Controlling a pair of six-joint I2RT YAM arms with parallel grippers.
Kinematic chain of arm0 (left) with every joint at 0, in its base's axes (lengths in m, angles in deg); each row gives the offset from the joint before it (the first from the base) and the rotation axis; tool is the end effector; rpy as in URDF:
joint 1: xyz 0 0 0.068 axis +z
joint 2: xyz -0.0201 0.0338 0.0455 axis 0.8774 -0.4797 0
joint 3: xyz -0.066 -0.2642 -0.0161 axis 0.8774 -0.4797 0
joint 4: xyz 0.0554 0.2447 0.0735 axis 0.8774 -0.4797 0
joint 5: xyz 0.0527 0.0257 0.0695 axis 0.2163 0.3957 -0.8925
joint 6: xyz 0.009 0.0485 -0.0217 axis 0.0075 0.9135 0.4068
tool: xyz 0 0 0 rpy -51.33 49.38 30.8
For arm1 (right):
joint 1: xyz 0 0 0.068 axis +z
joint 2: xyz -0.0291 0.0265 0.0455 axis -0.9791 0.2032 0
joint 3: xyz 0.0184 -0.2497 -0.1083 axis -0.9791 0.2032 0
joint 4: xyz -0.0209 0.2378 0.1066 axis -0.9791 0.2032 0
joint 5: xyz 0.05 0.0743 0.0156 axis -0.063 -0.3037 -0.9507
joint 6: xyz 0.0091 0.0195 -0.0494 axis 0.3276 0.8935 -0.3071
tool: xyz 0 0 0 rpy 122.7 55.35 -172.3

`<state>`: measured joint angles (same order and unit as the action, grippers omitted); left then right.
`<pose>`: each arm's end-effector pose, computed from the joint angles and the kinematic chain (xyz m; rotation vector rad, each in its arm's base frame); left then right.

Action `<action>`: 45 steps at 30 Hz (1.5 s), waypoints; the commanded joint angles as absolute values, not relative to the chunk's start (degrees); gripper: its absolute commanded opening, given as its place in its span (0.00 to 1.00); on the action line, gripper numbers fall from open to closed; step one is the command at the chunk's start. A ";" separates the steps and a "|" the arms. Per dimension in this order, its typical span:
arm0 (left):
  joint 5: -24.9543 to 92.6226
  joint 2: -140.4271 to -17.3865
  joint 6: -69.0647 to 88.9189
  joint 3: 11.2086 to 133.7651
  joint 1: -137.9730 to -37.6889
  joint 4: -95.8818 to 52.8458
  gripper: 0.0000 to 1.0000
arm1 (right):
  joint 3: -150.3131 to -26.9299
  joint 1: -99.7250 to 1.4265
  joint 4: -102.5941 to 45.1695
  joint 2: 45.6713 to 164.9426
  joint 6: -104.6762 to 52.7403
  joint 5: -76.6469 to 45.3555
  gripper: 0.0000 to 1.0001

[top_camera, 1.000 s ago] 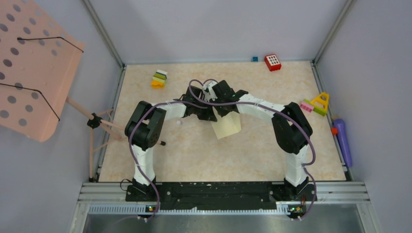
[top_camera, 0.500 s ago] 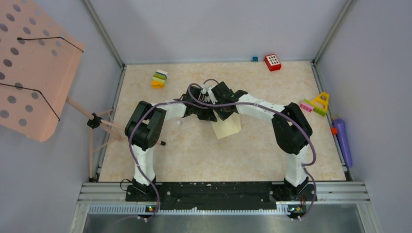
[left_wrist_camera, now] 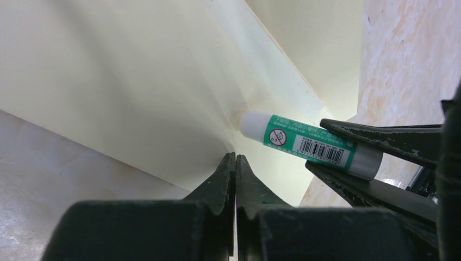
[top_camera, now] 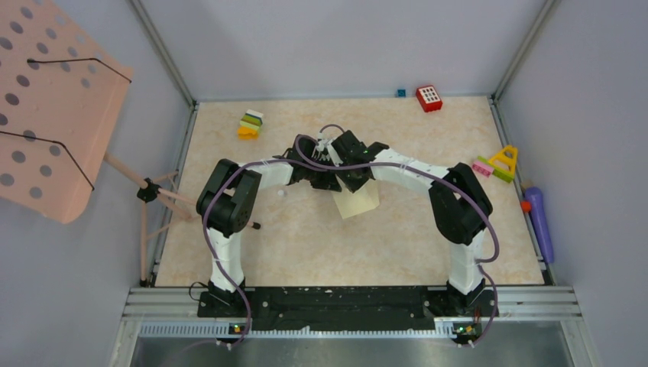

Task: Place the letter into the envelope and seal it
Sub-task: Paint the envelope at the center of the board, then place the solid glue at the center of the board.

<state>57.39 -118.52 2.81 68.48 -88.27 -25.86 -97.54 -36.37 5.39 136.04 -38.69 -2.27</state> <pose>0.3581 -0.2031 0.1361 0.4457 2.4796 -1.0206 0.3111 0.2745 0.2032 -1.0415 2.4314 0.0781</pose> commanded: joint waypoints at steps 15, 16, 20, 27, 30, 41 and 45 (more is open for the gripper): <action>51.68 -121.28 5.23 67.28 -90.07 -30.30 0.00 | -98.86 -34.48 13.97 131.00 -40.78 -4.08 0.00; 51.79 -121.27 5.24 67.33 -90.02 -30.32 0.00 | -98.60 -34.47 14.03 130.67 -40.78 -4.36 0.00; 52.12 -120.96 5.94 67.51 -90.06 -30.22 0.00 | -97.26 -34.54 12.58 128.00 -41.31 -4.73 0.00; 50.81 -117.22 9.52 66.41 -89.90 -28.90 0.00 | -91.13 -38.27 5.62 118.18 -42.45 -6.16 0.00; 51.29 -116.21 10.84 65.90 -89.84 -28.06 0.00 | -86.25 -40.85 0.19 113.60 -43.15 -5.55 0.00; 56.33 -114.53 13.60 66.34 -89.85 -27.65 0.00 | -59.68 -52.10 -37.67 101.80 -54.16 1.98 0.00; 57.03 -114.55 14.92 66.98 -89.87 -28.94 0.00 | -57.76 -53.26 -42.04 103.36 -55.60 2.58 0.00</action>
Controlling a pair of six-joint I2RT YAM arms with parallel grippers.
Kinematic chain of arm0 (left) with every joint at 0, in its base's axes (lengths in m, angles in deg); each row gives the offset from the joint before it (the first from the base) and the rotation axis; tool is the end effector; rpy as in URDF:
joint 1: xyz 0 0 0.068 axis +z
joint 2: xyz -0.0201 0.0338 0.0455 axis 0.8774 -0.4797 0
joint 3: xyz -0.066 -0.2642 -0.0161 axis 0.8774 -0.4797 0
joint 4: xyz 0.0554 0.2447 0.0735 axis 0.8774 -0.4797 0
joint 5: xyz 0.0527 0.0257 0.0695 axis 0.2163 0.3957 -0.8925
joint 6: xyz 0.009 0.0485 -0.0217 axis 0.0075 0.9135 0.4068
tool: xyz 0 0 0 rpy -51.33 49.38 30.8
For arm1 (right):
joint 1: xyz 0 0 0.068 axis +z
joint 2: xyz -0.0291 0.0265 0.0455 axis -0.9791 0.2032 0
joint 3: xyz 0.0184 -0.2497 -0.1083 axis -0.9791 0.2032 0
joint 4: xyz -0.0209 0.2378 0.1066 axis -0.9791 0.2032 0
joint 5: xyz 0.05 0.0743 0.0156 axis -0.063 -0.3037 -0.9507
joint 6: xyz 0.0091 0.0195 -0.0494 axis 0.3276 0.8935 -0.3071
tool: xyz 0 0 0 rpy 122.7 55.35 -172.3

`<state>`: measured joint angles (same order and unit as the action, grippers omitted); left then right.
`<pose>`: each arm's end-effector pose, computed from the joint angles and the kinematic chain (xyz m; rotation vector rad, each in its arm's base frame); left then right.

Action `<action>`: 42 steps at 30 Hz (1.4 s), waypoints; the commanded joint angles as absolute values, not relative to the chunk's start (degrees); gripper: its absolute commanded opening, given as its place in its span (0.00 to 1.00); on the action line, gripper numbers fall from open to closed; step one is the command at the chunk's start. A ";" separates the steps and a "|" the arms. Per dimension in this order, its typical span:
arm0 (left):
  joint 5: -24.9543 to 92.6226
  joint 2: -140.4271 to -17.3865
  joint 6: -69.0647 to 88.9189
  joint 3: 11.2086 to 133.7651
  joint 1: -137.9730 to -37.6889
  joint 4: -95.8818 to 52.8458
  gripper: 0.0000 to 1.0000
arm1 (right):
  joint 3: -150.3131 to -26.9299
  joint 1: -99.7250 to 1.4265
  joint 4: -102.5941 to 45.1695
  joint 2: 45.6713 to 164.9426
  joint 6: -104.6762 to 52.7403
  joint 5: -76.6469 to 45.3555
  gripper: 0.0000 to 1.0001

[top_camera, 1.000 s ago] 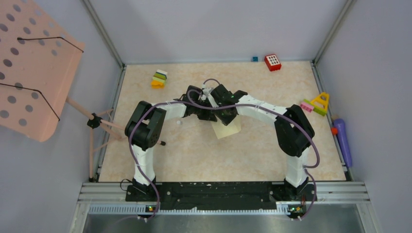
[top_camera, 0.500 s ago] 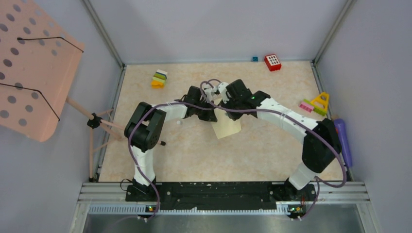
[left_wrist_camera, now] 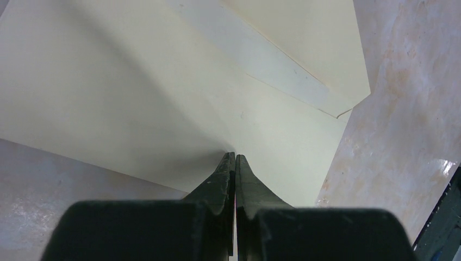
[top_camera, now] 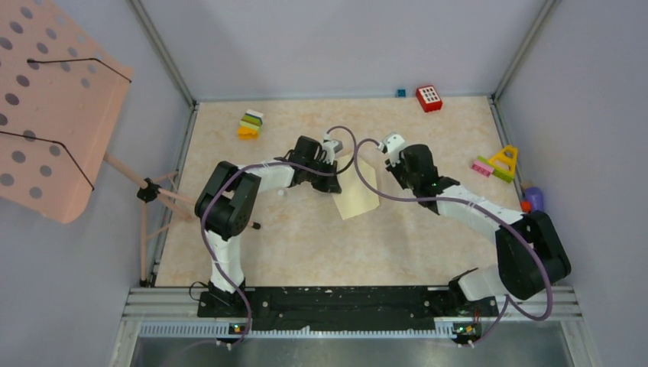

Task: Place the letter into the envelope and seal it
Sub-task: Place the solid glue at the center of the board.

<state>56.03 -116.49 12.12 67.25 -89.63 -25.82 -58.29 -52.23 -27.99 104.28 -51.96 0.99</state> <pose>0.3489 -0.2084 0.1436 0.6560 2.3843 -0.9367 0.2703 0.1260 0.2190 -0.7616 2.0568 -0.1053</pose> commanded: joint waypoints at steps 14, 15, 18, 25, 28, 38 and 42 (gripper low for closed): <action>61.74 -114.43 26.76 71.53 -89.89 -37.44 0.00 | -59.84 -57.79 -53.73 121.21 -59.09 8.80 0.00; 62.36 -114.21 27.38 71.52 -89.87 -37.54 0.00 | -61.03 -57.82 -52.02 122.48 -58.35 9.11 0.00; 63.68 -113.31 28.71 71.50 -89.55 -37.56 0.00 | -64.09 -58.22 -46.61 125.47 -57.34 8.30 0.00; 67.49 -111.34 28.90 72.92 -87.77 -37.74 0.00 | -65.51 -58.46 -40.54 125.97 -56.86 7.56 0.29; 68.91 -110.81 29.42 74.36 -87.16 -39.07 0.00 | -65.44 -58.43 -38.93 125.83 -57.47 6.61 0.34; 66.76 -108.56 30.74 74.89 -85.64 -42.77 0.00 | -68.01 -58.76 -33.30 125.59 -55.23 3.91 0.38; 65.30 -108.96 30.57 72.92 -85.52 -42.99 0.00 | -68.52 -58.79 -33.62 124.11 -55.19 4.55 0.40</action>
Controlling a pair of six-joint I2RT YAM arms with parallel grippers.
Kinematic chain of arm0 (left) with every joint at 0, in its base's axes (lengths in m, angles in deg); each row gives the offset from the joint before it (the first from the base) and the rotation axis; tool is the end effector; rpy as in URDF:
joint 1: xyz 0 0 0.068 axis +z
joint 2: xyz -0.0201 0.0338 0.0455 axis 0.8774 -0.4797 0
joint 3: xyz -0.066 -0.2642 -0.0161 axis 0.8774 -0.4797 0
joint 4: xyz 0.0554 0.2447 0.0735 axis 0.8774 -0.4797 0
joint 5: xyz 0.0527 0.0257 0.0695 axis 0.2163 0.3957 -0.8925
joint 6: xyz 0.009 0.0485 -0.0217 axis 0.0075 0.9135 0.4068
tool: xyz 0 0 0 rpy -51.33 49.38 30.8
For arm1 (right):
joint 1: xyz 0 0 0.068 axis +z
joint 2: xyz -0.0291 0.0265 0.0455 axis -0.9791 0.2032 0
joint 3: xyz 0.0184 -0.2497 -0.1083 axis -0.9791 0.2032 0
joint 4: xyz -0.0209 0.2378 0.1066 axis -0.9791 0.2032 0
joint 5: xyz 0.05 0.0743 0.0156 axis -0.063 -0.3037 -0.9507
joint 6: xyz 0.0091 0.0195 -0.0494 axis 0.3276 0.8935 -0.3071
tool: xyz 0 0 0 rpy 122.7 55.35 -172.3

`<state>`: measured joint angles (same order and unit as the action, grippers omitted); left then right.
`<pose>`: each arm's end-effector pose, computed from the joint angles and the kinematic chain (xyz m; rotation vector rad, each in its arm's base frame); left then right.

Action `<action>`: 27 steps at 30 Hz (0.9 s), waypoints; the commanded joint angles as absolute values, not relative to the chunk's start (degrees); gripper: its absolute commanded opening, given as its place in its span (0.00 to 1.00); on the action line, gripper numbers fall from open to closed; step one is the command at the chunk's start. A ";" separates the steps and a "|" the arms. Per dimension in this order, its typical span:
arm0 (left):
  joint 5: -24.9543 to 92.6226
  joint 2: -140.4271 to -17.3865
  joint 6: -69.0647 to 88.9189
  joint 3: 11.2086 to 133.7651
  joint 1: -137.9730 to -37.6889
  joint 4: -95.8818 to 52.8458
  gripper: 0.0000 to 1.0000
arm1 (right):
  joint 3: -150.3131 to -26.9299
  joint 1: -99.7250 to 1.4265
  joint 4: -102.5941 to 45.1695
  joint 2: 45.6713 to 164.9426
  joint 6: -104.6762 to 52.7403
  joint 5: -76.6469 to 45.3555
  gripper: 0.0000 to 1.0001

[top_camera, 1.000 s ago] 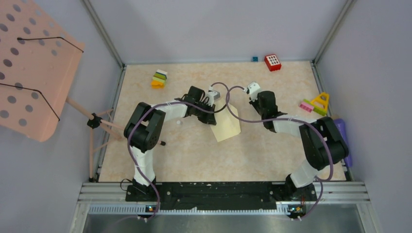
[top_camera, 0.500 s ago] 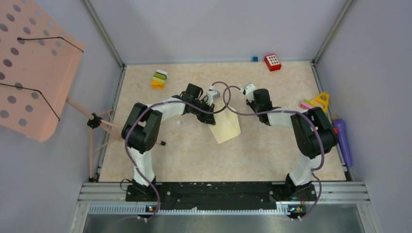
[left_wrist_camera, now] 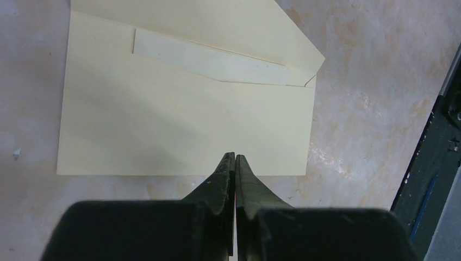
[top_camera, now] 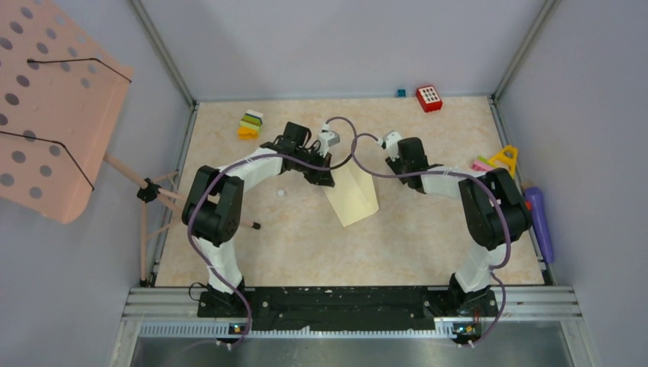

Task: Place the letter into the envelope and seal it
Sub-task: Place the solid glue at the center of the board.

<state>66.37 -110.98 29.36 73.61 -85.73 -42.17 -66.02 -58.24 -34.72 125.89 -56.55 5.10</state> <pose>0.3517 -0.1851 0.1969 0.9636 2.2403 -1.0079 0.3406 0.1157 0.1535 -0.7573 2.1923 -0.2986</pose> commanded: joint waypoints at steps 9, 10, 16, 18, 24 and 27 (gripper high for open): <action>58.15 -111.19 27.80 69.23 -85.50 -41.93 0.00 | -71.74 -58.93 -30.82 119.44 -51.96 0.23 0.54; 57.12 -111.65 26.81 68.94 -85.50 -41.38 0.00 | -72.78 -58.93 -29.82 119.80 -51.11 -0.81 0.54; 54.76 -114.27 23.62 69.39 -85.50 -39.25 0.00 | -77.42 -58.85 -25.90 124.81 -45.71 -6.63 0.46; 53.95 -114.85 23.25 70.08 -85.50 -39.26 0.00 | -78.81 -58.84 -24.80 126.56 -43.99 -8.64 0.36; 52.02 -116.13 23.01 71.06 -85.52 -39.86 0.00 | -82.56 -58.22 -21.22 130.80 -40.51 -16.44 0.12; 51.04 -116.66 22.84 71.49 -85.63 -40.28 0.00 | -83.62 -57.70 -19.61 132.00 -38.91 -20.91 0.05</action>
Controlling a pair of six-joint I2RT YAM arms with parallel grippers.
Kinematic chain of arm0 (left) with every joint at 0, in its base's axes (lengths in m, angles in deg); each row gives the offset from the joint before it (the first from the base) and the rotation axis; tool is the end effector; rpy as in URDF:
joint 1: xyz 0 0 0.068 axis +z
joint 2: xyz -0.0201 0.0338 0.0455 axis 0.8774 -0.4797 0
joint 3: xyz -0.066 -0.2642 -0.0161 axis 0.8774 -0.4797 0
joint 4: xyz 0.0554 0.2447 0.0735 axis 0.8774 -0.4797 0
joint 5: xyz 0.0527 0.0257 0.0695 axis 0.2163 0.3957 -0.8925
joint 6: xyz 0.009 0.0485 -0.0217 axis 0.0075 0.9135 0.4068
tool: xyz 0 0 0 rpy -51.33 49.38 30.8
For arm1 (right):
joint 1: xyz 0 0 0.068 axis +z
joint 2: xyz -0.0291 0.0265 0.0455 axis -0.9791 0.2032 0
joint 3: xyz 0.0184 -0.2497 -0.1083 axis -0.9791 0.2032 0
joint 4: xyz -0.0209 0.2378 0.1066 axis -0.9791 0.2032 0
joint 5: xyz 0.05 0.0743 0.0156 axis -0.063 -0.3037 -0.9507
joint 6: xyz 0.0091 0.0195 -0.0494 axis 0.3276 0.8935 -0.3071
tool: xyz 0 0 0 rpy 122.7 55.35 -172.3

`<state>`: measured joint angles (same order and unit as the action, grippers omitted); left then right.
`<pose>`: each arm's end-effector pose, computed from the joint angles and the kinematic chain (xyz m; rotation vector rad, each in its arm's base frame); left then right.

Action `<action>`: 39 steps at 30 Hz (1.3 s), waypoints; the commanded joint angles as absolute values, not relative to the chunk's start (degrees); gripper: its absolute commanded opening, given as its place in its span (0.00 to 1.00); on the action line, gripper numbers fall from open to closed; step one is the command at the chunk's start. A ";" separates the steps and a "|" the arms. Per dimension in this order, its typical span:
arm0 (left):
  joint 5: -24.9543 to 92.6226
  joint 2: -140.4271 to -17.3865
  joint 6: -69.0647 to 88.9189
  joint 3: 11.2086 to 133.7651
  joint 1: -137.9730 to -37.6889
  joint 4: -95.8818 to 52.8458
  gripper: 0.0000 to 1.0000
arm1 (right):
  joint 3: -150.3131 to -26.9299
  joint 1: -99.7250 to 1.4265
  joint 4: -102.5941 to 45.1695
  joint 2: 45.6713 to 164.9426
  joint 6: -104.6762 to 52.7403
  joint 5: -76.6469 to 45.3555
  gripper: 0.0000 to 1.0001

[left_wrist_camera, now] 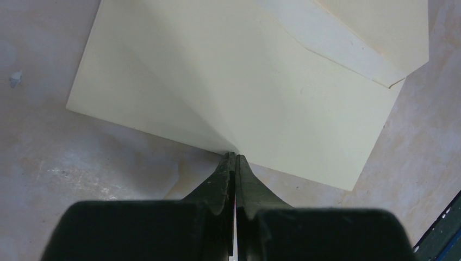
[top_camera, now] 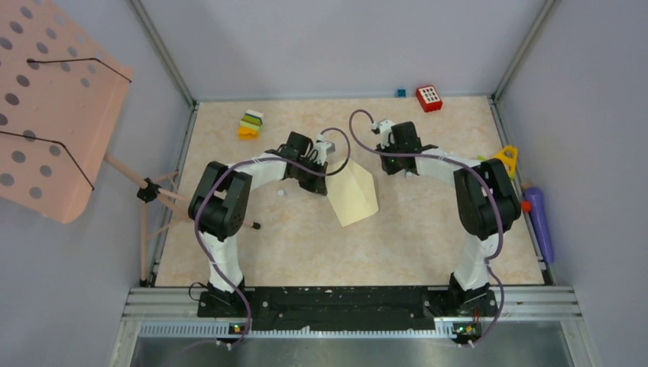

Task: Place the letter into the envelope and seal it
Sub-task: Seal the envelope flap on the envelope.

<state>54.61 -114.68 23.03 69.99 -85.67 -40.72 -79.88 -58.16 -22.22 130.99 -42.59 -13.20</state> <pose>0.3512 -0.1779 0.1524 0.7641 2.4847 -0.8024 0.3721 0.1398 0.1754 -0.6595 2.3021 0.1930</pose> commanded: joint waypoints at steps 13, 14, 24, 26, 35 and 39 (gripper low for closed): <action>47.84 -118.62 22.40 74.07 -88.14 -42.20 0.00 | -84.84 -55.08 -16.68 132.54 -30.86 -35.55 0.00; 47.89 -118.78 22.31 74.16 -88.22 -42.25 0.00 | -84.79 -54.88 -16.75 132.59 -30.39 -35.98 0.00; 48.07 -119.19 21.65 73.97 -90.03 -42.35 0.00 | -84.77 -53.00 -16.12 134.77 -27.89 -38.84 0.00; 48.07 -119.36 21.68 73.99 -90.59 -42.34 0.00 | -84.86 -52.68 -16.09 135.45 -27.57 -39.15 0.00; 48.16 -118.95 21.68 73.89 -91.30 -42.28 0.00 | -86.51 -51.73 -13.63 140.75 -26.56 -39.20 0.00; 50.80 -117.85 20.80 73.79 -91.24 -41.96 0.00 | -86.39 -51.73 -12.96 142.03 -26.47 -38.56 0.00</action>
<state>48.88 -117.04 20.73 74.16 -90.06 -40.68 -85.30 -53.20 -14.57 138.94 -26.48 -39.36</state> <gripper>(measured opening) 0.009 0.002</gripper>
